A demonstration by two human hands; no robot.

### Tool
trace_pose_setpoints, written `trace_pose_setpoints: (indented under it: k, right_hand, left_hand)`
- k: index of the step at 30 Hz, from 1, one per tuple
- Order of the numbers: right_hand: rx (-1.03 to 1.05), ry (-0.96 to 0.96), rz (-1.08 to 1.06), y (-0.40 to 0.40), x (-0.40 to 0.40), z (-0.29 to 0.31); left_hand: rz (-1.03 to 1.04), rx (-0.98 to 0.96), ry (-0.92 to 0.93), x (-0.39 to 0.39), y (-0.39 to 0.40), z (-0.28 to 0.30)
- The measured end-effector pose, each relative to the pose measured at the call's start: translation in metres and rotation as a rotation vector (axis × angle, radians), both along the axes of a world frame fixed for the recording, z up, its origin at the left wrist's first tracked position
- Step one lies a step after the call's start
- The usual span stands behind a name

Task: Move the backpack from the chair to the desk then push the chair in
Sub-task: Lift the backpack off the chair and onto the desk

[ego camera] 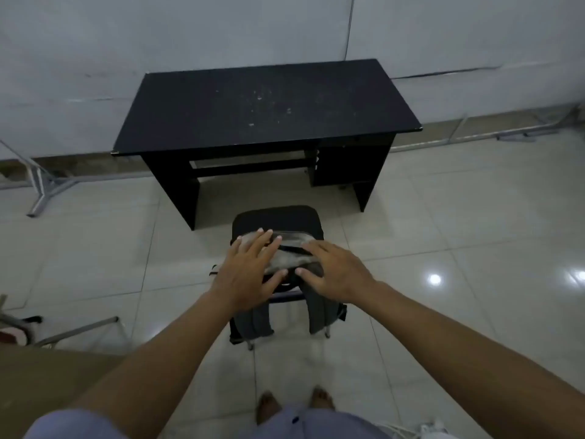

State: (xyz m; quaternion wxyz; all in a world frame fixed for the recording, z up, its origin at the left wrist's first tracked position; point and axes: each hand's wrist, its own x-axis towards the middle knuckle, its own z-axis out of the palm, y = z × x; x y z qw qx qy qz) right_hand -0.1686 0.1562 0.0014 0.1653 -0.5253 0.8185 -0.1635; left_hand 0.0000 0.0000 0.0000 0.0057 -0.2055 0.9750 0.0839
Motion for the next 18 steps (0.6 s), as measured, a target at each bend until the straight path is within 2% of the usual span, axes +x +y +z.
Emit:
trace_pose_setpoints:
  k: [2, 5, 8, 12, 16, 18]
  right_hand:
    - [0.057, -0.064, 0.016, 0.003, -0.001, -0.003]
    - [0.139, -0.062, 0.037, 0.011, -0.001, -0.007]
    - [0.196, -0.044, 0.056, 0.012, 0.000, -0.008]
    - [0.245, -0.039, 0.075, 0.006, 0.000, -0.008]
    - [0.351, -0.166, 0.108, -0.002, -0.025, 0.011]
    - [0.375, -0.170, 0.118, -0.009, -0.038, 0.019]
  left_hand:
    - [-0.051, 0.096, -0.012, 0.006, -0.002, -0.005]
    - [-0.063, 0.183, -0.058, 0.016, -0.004, -0.012]
    - [-0.068, 0.194, -0.134, 0.024, -0.007, -0.018]
    - [-0.093, 0.181, -0.146, 0.027, -0.009, -0.025]
    - [-0.115, 0.176, -0.168, 0.025, -0.011, -0.024]
    - [-0.127, 0.185, -0.178, 0.024, -0.014, -0.023]
